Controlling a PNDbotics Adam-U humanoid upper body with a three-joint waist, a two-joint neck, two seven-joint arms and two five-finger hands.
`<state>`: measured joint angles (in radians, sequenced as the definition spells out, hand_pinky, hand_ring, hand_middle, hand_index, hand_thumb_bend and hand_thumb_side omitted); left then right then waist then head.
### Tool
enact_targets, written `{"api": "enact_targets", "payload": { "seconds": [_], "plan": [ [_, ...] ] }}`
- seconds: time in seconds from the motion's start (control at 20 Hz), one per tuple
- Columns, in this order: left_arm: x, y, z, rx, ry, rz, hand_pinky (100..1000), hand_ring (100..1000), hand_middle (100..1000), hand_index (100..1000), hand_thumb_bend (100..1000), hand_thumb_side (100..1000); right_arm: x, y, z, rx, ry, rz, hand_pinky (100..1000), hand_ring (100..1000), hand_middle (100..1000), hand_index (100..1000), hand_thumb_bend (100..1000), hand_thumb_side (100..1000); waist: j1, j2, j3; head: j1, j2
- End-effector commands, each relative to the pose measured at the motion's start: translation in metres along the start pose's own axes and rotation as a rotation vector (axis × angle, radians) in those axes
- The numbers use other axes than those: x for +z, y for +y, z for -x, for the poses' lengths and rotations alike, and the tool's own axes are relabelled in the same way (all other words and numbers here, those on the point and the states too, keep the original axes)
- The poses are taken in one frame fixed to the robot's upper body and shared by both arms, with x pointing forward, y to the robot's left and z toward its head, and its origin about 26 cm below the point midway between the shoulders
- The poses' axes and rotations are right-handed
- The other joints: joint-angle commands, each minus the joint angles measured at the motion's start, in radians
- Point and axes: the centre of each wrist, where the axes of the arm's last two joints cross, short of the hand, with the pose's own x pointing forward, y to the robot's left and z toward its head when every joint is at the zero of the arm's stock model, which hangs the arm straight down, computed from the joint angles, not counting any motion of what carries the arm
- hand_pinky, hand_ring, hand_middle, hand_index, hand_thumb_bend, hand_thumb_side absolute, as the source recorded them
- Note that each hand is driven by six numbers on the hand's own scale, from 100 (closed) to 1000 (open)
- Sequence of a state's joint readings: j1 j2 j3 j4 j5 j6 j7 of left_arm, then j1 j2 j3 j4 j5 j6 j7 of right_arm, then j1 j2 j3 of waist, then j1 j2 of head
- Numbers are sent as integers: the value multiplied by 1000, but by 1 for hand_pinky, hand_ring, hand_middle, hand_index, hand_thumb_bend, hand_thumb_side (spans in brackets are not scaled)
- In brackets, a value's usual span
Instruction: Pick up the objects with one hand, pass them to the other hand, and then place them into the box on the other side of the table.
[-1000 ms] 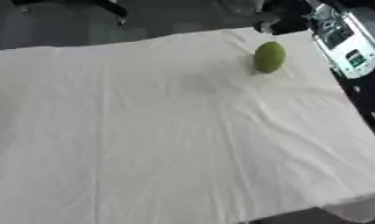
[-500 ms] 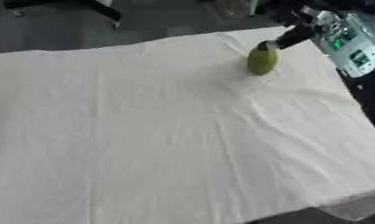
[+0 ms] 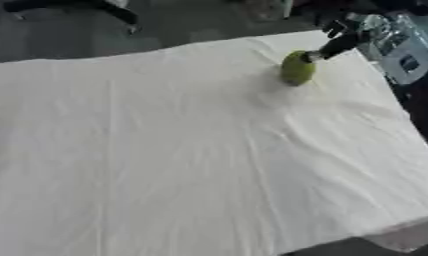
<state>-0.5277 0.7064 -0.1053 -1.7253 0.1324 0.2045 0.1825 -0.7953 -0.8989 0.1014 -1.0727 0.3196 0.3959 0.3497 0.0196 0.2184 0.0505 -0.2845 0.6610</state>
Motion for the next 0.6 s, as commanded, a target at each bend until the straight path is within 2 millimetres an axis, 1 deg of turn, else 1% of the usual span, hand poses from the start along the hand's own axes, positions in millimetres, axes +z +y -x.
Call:
{"api": "enact_targets", "payload": {
  "seconds": [0.05, 0.4, 0.5, 0.6],
  "plan": [
    [-3, 9, -6, -8, -21, -24, 666, 747, 658, 776, 702, 485, -1, -11, 1, 8, 11, 21, 824, 834, 813, 855, 596, 251, 2, -11, 2, -1, -10],
    [-4, 8, -7, -6, -20, -26, 665, 746, 655, 775, 697, 481, -9, -2, 0, 8, 10, -13, 824, 834, 808, 849, 593, 253, 7, -3, 5, 0, -9],
    [-4, 8, -7, -6, -19, -26, 665, 745, 654, 774, 694, 480, -11, 0, 0, -1, 5, -20, 822, 833, 807, 847, 573, 235, 8, 0, 6, 0, -11],
    [-4, 8, -6, -8, -17, -26, 665, 745, 652, 773, 693, 480, -12, 0, -1, -11, -4, -24, 821, 832, 806, 847, 574, 238, 9, 3, 7, 0, -12]
  ]
}}
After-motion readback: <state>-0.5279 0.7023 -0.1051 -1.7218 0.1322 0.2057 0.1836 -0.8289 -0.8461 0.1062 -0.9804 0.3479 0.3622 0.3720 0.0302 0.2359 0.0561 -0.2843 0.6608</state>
